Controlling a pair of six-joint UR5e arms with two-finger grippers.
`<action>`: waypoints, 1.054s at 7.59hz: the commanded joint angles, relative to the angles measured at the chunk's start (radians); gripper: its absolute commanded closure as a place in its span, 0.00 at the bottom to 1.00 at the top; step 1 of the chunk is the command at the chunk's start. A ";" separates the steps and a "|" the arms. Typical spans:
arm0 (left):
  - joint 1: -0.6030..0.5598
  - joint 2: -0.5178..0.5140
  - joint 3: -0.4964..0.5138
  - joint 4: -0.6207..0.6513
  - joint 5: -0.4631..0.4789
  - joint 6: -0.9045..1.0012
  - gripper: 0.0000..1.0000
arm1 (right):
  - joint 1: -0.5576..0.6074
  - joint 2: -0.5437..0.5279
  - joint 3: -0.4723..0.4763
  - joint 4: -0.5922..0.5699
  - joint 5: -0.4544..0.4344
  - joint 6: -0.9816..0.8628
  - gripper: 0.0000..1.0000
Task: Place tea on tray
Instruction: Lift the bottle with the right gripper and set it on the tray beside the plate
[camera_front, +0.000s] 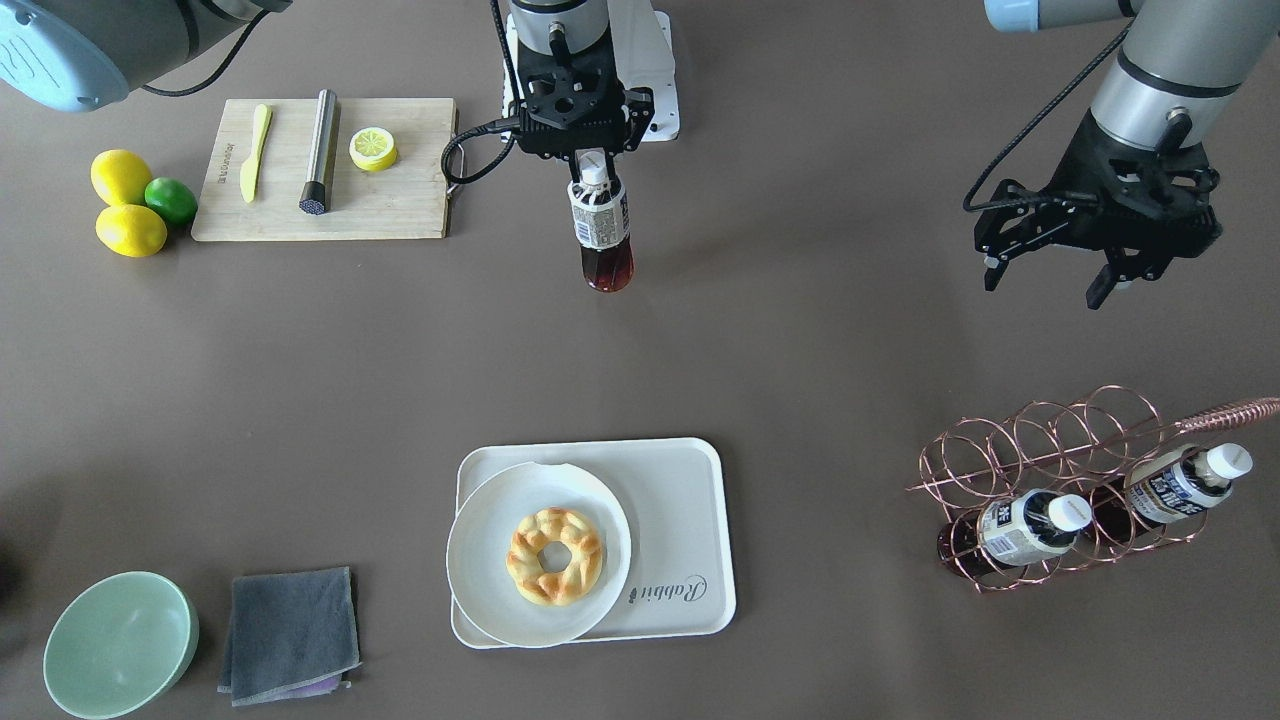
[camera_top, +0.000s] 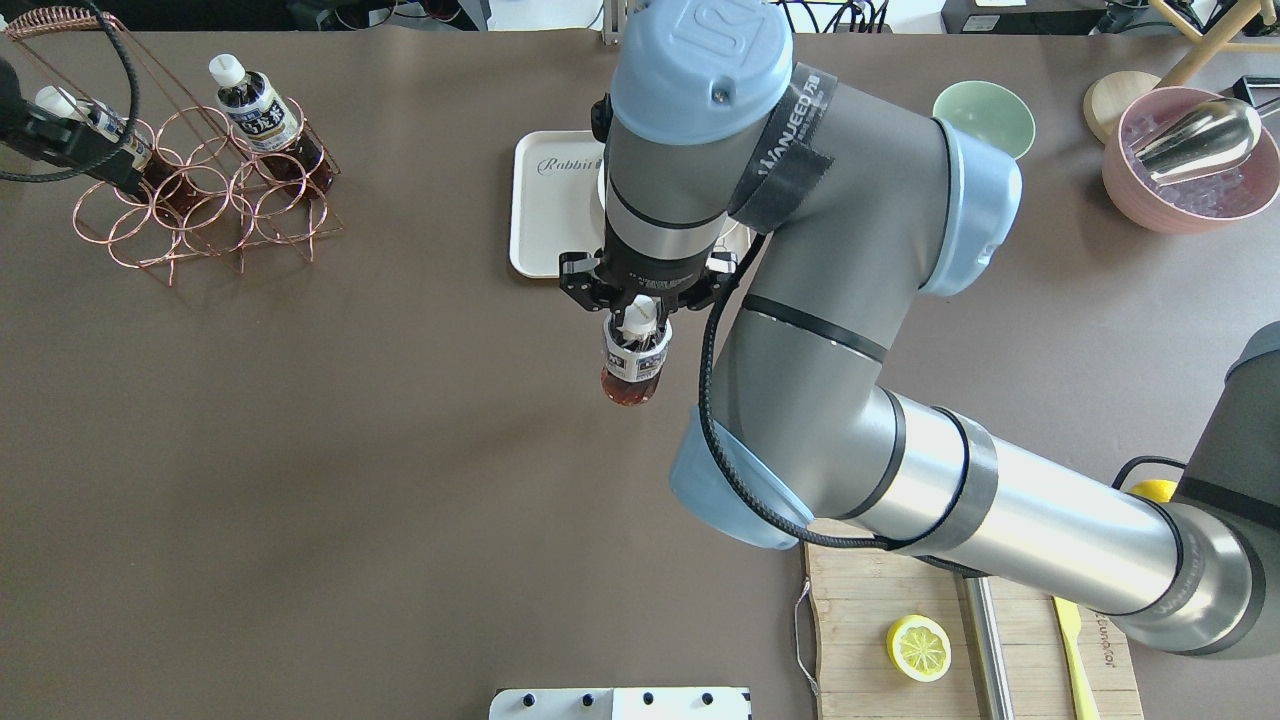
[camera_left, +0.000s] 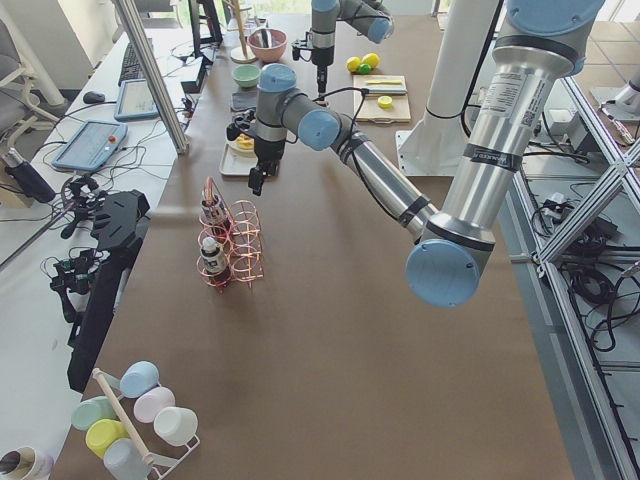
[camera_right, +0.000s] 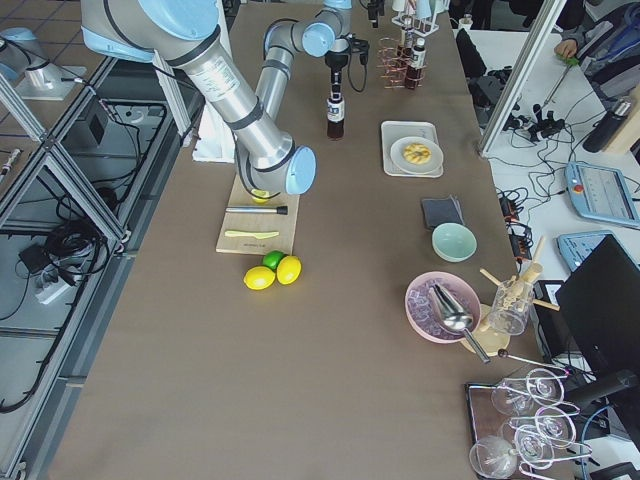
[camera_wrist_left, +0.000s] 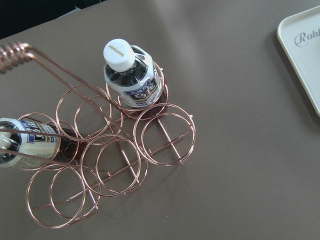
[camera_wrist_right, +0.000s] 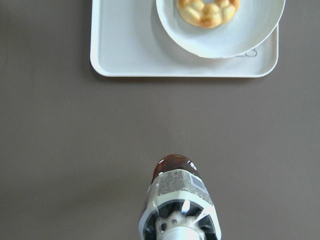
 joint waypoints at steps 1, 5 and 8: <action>-0.177 0.127 0.038 -0.002 -0.112 0.305 0.06 | 0.110 0.159 -0.266 0.098 0.054 -0.048 1.00; -0.349 0.265 0.089 -0.002 -0.148 0.607 0.06 | 0.189 0.391 -0.728 0.318 0.090 -0.042 1.00; -0.371 0.295 0.100 -0.023 -0.164 0.637 0.05 | 0.181 0.475 -0.918 0.325 0.036 -0.046 1.00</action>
